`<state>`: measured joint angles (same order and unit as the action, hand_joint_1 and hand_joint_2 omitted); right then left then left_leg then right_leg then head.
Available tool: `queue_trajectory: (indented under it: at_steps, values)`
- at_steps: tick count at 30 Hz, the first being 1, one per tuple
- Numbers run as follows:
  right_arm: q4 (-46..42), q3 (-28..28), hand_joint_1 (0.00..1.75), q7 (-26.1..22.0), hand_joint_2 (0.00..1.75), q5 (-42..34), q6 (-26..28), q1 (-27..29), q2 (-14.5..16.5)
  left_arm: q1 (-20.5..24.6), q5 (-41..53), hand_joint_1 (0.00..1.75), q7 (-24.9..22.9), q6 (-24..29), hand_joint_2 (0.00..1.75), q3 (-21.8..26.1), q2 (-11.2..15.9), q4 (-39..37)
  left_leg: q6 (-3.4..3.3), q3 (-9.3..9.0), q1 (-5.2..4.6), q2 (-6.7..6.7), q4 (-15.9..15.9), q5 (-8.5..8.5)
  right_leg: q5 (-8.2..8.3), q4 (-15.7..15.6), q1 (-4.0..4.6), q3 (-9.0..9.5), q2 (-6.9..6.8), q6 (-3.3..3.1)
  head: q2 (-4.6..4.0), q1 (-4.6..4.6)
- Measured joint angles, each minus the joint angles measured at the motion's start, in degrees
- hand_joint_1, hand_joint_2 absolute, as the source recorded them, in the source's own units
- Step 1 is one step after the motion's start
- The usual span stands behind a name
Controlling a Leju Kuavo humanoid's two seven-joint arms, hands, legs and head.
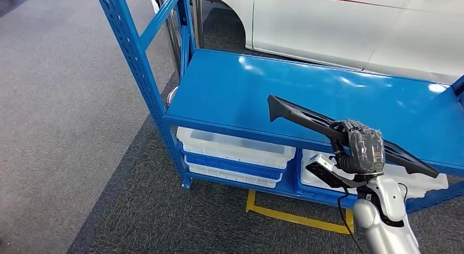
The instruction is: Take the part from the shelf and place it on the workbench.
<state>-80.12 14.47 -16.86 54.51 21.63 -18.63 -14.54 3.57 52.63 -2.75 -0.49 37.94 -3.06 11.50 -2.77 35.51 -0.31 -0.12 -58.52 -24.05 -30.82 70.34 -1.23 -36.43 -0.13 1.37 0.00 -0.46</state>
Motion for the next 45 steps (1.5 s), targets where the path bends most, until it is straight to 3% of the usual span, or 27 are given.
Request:
queue_trajectory:
  at_steps: [2, 3, 6, 7, 8, 10, 12, 14, 15, 17, 19, 21, 22, 23, 26, 27, 28, 29, 31, 33, 35, 37, 38, 40, 42, 44, 45]
  values:
    - [-0.09, -0.24, 1.71, -0.20, 1.75, -0.32, -0.07, -0.19, -0.03, 0.02, 0.00, 0.00, 0.02, 0.02, 1.75, 0.04, -0.08, 0.00, 0.37, 1.10, -0.13, -0.06, -0.57, 0.67, 0.75, -7.28, 0.35, 5.05, 0.00, -0.65, 0.00, -0.04]
    - [-0.16, -0.34, 1.71, -0.26, 1.75, -0.43, -0.11, -0.28, -0.07, 0.02, 0.00, 0.00, 0.04, 0.03, 1.75, 0.06, -0.11, 0.00, 0.67, 1.36, -0.14, -0.08, -0.69, 1.05, 0.57, -9.69, 0.58, 6.47, 0.01, -0.92, 0.00, -0.04]
    - [-0.32, -0.60, 1.71, -0.38, 1.75, -0.59, -0.21, -0.46, -0.15, -0.05, 0.01, 0.00, 0.10, 0.07, 1.75, 0.16, -0.11, 0.00, 1.74, 1.79, -0.06, -0.21, -0.50, 2.22, 1.37, -11.51, 0.73, 6.47, -0.13, -1.70, 0.00, -0.03]
    - [-0.32, -0.65, 1.71, -0.44, 1.75, -0.70, -0.31, -0.51, -0.16, -0.08, 0.02, 0.00, 0.09, 0.08, 1.75, 0.20, -0.12, 0.00, 2.11, 2.19, -0.04, -0.26, -0.89, 1.53, 2.10, -11.82, 0.55, 6.01, -0.27, -2.14, 0.00, -0.07]
    - [-0.33, -0.67, 1.71, -0.51, 1.75, -0.87, -0.44, -0.53, -0.15, -0.12, 0.03, 0.00, 0.08, 0.09, 1.75, 0.23, -0.13, 0.00, 2.48, 2.77, 0.00, -0.30, -2.07, -0.18, 2.94, -12.15, 0.33, 5.41, -0.41, -2.55, 0.00, -0.10]
    - [-0.34, -0.69, 1.71, -0.66, 1.75, -1.24, -0.78, -0.56, -0.15, -0.11, 0.06, 0.00, 0.03, 0.10, 1.75, 0.25, -0.16, 0.00, 3.24, 4.31, 0.36, -0.26, -7.53, -5.90, 4.49, -12.33, 0.18, 3.76, -0.55, -3.02, 0.00, -0.23]
    - [-0.33, -0.70, 1.71, -0.73, 1.75, -1.46, -1.01, -0.54, -0.15, -0.06, 0.09, 0.00, 0.00, 0.15, 1.75, 0.28, -0.14, 0.00, 3.94, 5.10, 0.86, -0.23, -13.88, -9.24, 5.82, -11.99, 0.10, 1.78, -0.63, -2.90, 0.00, -0.26]
    - [-0.32, -0.70, 1.71, -0.84, 1.75, -1.54, -1.13, -0.52, -0.15, -0.01, 0.11, 0.00, 0.00, 0.20, 1.75, 0.31, -0.13, 0.00, 4.49, 3.19, 1.33, -0.21, -14.84, -7.65, 6.98, -11.39, -0.10, -0.30, -0.70, -2.50, 0.00, -0.26]
    - [-0.32, -0.71, 1.71, -0.92, 1.75, -1.59, -1.16, -0.51, -0.15, 0.04, 0.13, 0.00, 0.00, 0.22, 1.75, 0.31, -0.13, 0.00, 4.67, 0.79, 1.55, -0.20, -12.46, -6.13, 7.51, -11.01, -0.23, -1.31, -0.72, -2.21, 0.00, -0.27]
    - [-0.37, -0.86, 1.71, -1.13, 1.75, -1.74, -1.20, -0.52, -0.15, 0.27, 0.21, 0.00, 0.02, 0.31, 1.75, 0.31, -0.12, 0.00, 4.65, -4.90, 1.67, -0.30, -4.83, -5.80, 8.47, -10.27, -0.39, -2.81, -0.73, -1.45, 0.00, -0.28]
    - [-0.42, -1.04, 1.71, -1.29, 1.75, -1.92, -1.25, -0.54, -0.15, 0.46, 0.29, 0.00, 0.10, 0.40, 1.75, 0.33, -0.11, 0.00, 3.88, -7.50, 1.31, -0.51, -0.26, -6.90, 9.47, -10.22, -0.42, -3.20, -0.80, -0.53, 0.00, -0.25]
    - [-0.41, -1.10, 1.71, -1.37, 1.75, -2.11, -1.33, -0.51, -0.15, 0.49, 0.34, 0.00, 0.15, 0.44, 1.75, 0.38, -0.10, 0.00, 2.70, -7.04, 1.03, -0.55, 0.39, -5.99, 10.59, -10.92, -0.56, -3.13, -0.79, 0.38, 0.00, -0.27]
    - [-0.39, -1.10, 1.71, -1.39, 1.75, -2.20, -1.37, -0.49, -0.16, 0.52, 0.37, 0.00, 0.15, 0.45, 1.75, 0.42, -0.11, 0.00, 2.17, -6.68, 1.04, -0.40, 0.65, -5.28, 10.22, -10.88, -0.66, -3.38, -0.69, 0.67, 0.00, -0.30]
    - [-0.36, -1.11, 1.71, -1.41, 1.75, -2.26, -1.43, -0.46, -0.17, 0.54, 0.42, 0.00, 0.15, 0.45, 1.75, 0.45, -0.11, 0.00, 1.55, -6.10, 1.09, -0.25, 0.90, -4.39, 8.52, -9.97, -0.73, -3.85, -0.59, 0.84, 0.00, -0.30]
    - [-0.31, -1.17, 1.71, -1.45, 1.75, -2.33, -1.66, -0.43, -0.21, 0.57, 0.62, 0.00, 0.15, 0.46, 1.75, 0.56, -0.13, 0.00, 0.49, -3.41, 0.99, 0.07, 1.06, -1.89, -0.85, -1.39, -0.61, -5.80, -0.31, 0.98, 0.00, -0.21]
    - [-0.28, -1.19, 1.71, -1.45, 1.75, -2.33, -1.74, -0.43, -0.22, 0.57, 0.69, 0.00, 0.15, 0.46, 1.75, 0.61, -0.13, 0.00, 0.45, -2.38, 0.88, 0.09, 1.00, -1.17, -2.39, 1.68, -0.56, -5.94, -0.22, 1.03, 0.00, -0.20]
    - [-0.22, -1.20, 1.71, -1.45, 1.75, -2.33, -1.82, -0.43, -0.24, 0.57, 0.77, 0.00, 0.15, 0.49, 1.75, 0.66, -0.13, 0.00, 0.45, -1.34, 0.78, 0.09, 0.92, -0.52, -2.24, 3.59, -0.54, -5.50, -0.15, 1.03, 0.00, -0.20]
    - [-0.13, -1.20, 1.71, -1.46, 1.75, -2.33, -1.89, -0.43, -0.23, 0.57, 0.84, 0.00, 0.16, 0.54, 1.75, 0.70, -0.13, 0.00, 0.51, -0.27, 0.70, 0.08, 0.79, 0.07, -0.76, 4.10, -0.53, -4.40, -0.12, 0.97, 0.00, -0.21]
    - [0.03, -1.20, 1.71, -1.42, 1.75, -2.36, -2.06, -0.46, -0.24, 0.55, 1.16, 0.00, 0.43, 0.69, 1.75, 0.79, -0.14, 0.00, 0.78, 1.56, 0.61, 0.04, 0.38, 1.10, 2.43, 0.52, -0.40, 0.11, -0.10, 0.54, 0.00, -0.21]
    - [0.06, -1.21, 1.71, -1.24, 1.75, -2.60, -2.48, -0.67, -0.24, 0.56, 1.65, 0.00, 0.79, 0.78, 1.75, 0.84, -0.21, 0.00, 1.30, 2.60, 0.45, 0.04, -0.17, 1.86, 1.12, -7.08, -0.01, 6.01, -0.15, -0.19, 0.00, -0.22]
    - [0.09, -1.21, 1.71, -1.02, 1.75, -3.01, -3.07, -1.03, -0.24, 0.70, 1.96, 0.00, 0.91, 0.73, 1.75, 0.84, -0.28, 0.00, 2.04, 2.88, 0.44, 0.11, -0.25, 2.70, -1.02, -11.87, 0.45, 8.92, -0.20, -0.81, 0.00, -0.25]
    - [0.23, -1.20, 1.71, -0.85, 1.75, -3.28, -3.55, -1.26, -0.22, 0.81, 2.01, 0.00, 0.93, 0.62, 1.75, 0.85, -0.28, 0.00, 2.80, 3.06, 0.61, 0.23, -0.23, 3.13, -0.45, -12.52, 0.41, 8.72, -0.13, -1.46, 0.00, -0.25]
    - [0.34, -1.20, 1.71, -0.77, 1.75, -3.34, -3.75, -1.32, -0.21, 0.80, 2.01, 0.00, 0.94, 0.56, 1.75, 0.86, -0.30, 0.00, 3.08, 3.47, 0.68, 0.25, -1.07, 2.22, 0.06, -12.67, 0.29, 8.46, -0.07, -1.90, 0.00, -0.26]
    - [0.53, -1.19, 1.71, -0.66, 1.75, -3.38, -4.05, -1.37, -0.19, 0.73, 2.01, 0.00, 1.04, 0.50, 1.75, 0.89, -0.36, 0.00, 3.53, 5.43, 0.88, 0.22, -6.05, -2.05, 1.03, -12.85, 0.09, 7.67, 0.10, -2.57, 0.00, -0.27]
    - [0.72, -1.18, 1.71, -0.62, 1.75, -3.41, -4.16, -1.36, -0.19, 0.71, 2.01, 0.00, 1.20, 0.48, 1.75, 0.92, -0.39, 0.00, 3.94, 7.75, 0.98, 0.22, -13.43, -6.06, 1.78, -12.75, 0.09, 6.64, 0.53, -2.73, 0.00, -0.27]
    - [0.97, -1.17, 1.71, -0.61, 1.75, -3.43, -4.25, -1.32, -0.18, 0.72, 2.01, 0.00, 1.31, 0.46, 1.75, 1.01, -0.39, 0.00, 4.11, 7.24, 1.01, 0.18, -15.54, -5.91, 2.34, -12.57, 0.06, 5.83, 1.31, -2.52, 0.00, -0.28]
    - [1.07, -1.17, 1.71, -0.61, 1.75, -3.44, -4.30, -1.31, -0.17, 0.72, 2.01, 0.00, 1.34, 0.45, 1.75, 1.05, -0.39, 0.00, 4.02, 5.32, 1.02, -0.02, -13.24, -4.50, 2.49, -12.44, 0.04, 5.58, 1.75, -2.41, 0.00, -0.28]
